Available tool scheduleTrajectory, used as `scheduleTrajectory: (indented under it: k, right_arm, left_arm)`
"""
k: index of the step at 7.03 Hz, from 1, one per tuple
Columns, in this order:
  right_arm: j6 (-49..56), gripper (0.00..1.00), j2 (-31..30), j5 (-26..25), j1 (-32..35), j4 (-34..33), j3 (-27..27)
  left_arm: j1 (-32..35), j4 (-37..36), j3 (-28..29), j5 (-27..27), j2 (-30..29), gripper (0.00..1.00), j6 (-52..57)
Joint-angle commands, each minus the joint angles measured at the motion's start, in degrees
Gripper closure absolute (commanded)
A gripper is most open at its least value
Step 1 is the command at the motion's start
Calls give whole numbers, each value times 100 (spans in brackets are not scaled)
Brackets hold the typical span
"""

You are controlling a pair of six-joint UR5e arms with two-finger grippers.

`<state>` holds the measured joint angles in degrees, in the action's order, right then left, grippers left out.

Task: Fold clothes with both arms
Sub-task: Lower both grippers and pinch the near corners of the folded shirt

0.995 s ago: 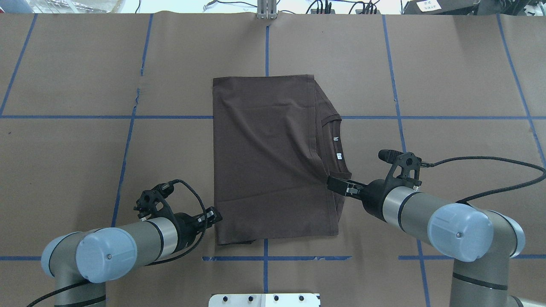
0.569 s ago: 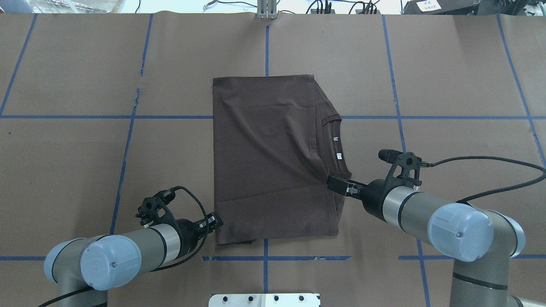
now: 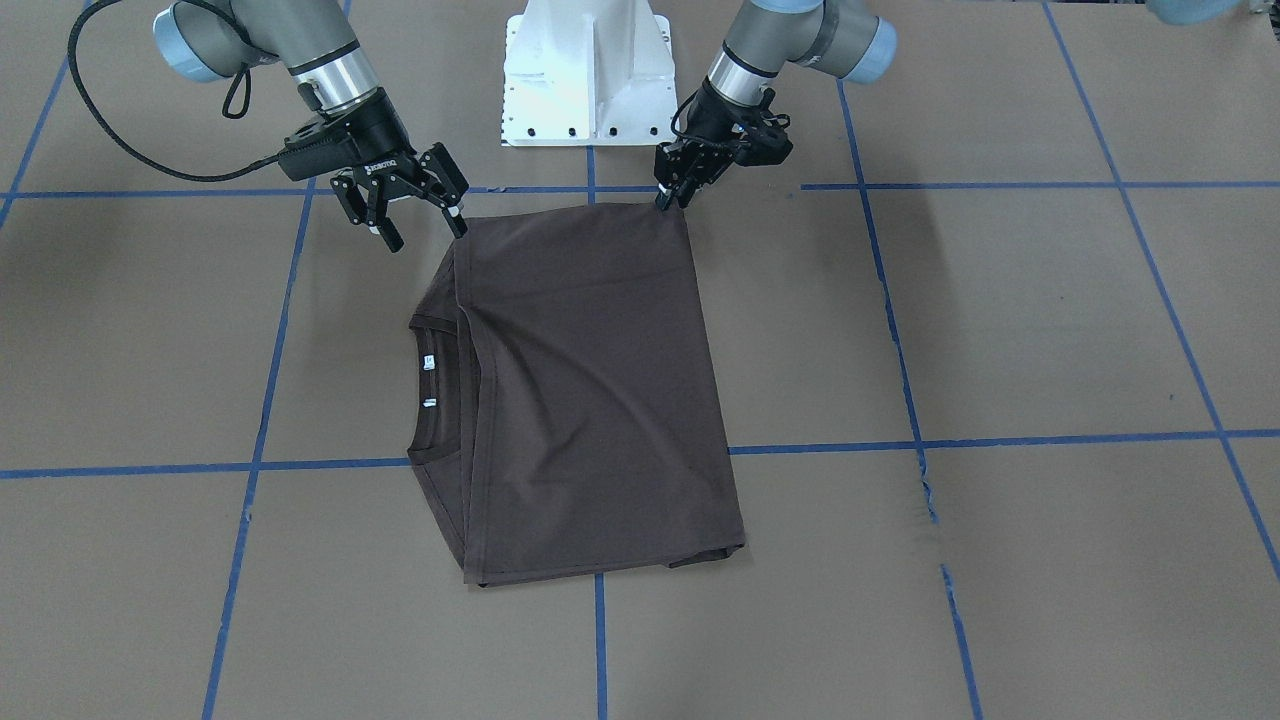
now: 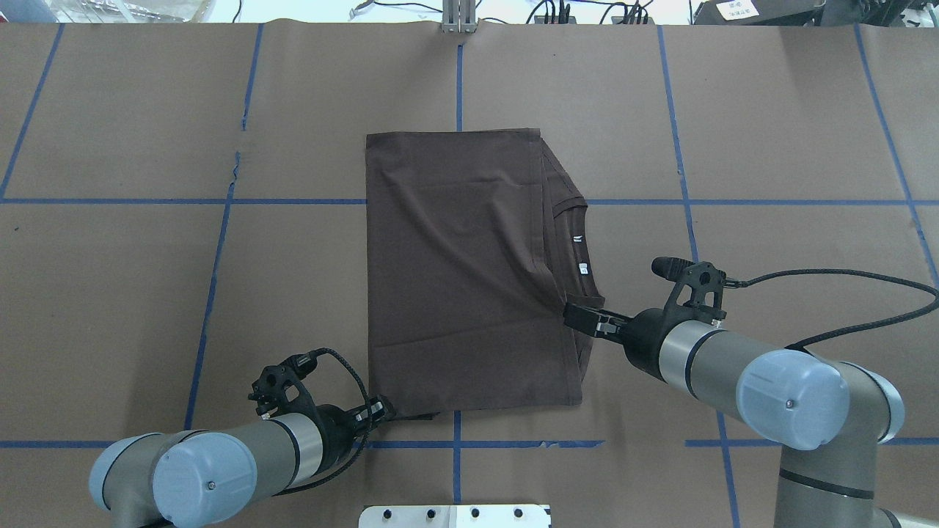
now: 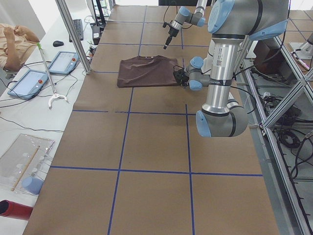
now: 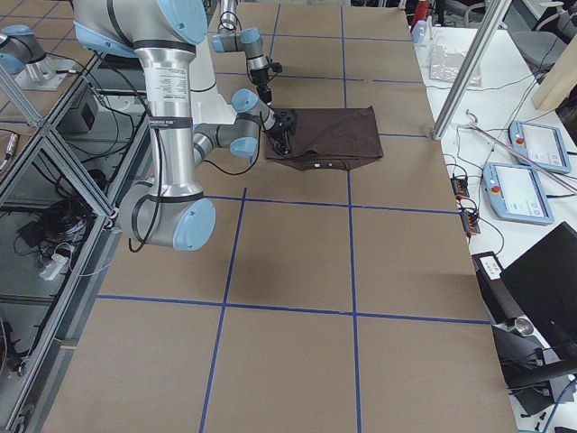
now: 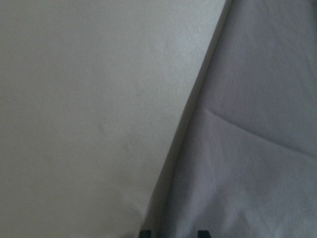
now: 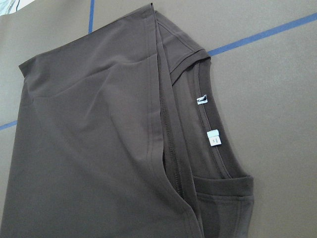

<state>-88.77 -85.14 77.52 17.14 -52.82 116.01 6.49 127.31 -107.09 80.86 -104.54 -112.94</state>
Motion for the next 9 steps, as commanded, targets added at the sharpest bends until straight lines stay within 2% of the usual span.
scheduleTrajectory:
  k: [1, 2, 4, 5, 6, 8, 9]
  right_arm:
    - [0, 0, -3, 0, 0, 0, 0]
    - [0, 0, -3, 0, 0, 0, 0]
    - [-61, 0, -12, -9, -9, 0, -43]
    - [-401, 3, 49, -9, -17, -44, -26]
    - [-839, 9, 224, -9, -35, -644, 130]
    - [-2078, 19, 1048, -17, -244, -2846, 369]
    - [-2118, 18, 1243, -52, -498, -3405, 352]
  left_arm:
    - [-33, -100, 4, -9, -48, 66, 0]
    - [-25, -118, 4, -9, -83, 90, 0]
    - [-25, -119, 4, -9, -84, 100, 8]
    - [-25, -127, -5, -9, -84, 100, 8]
    - [-25, -127, 4, -9, -84, 100, 17]
    - [-25, -119, -14, -9, -84, 100, 44]
    - [-25, -119, -14, 0, -92, 100, 61]
